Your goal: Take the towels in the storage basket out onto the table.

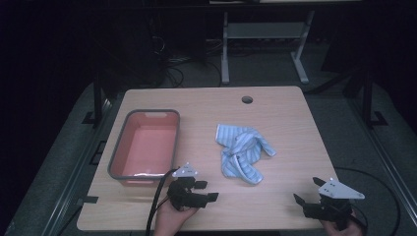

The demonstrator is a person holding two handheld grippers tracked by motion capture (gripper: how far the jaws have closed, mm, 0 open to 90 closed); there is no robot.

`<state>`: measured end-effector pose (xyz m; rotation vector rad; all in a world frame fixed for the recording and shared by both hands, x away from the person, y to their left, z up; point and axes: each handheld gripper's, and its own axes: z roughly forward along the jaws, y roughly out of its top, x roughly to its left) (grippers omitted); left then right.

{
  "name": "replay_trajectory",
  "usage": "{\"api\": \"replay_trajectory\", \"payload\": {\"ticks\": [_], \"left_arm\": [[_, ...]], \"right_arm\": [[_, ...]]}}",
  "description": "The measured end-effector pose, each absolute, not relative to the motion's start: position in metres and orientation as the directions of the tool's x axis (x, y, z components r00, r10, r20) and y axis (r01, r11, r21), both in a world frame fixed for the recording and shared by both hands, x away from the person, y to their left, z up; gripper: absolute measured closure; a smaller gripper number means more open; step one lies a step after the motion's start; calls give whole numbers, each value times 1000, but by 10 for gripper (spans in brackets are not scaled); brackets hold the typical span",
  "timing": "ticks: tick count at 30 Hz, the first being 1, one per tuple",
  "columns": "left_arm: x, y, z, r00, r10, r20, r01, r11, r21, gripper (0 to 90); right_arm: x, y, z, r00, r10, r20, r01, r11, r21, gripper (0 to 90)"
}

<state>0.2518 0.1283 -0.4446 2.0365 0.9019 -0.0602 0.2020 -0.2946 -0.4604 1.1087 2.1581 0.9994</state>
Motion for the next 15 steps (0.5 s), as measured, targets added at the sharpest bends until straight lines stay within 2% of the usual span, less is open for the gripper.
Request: {"api": "replay_trajectory", "payload": {"ticks": [15], "left_arm": [[254,128,-451,741,580,-338,603,-355,714,308]], "right_arm": [[205,-297,-460,-557,824,-104,449,404,797,146]]}}
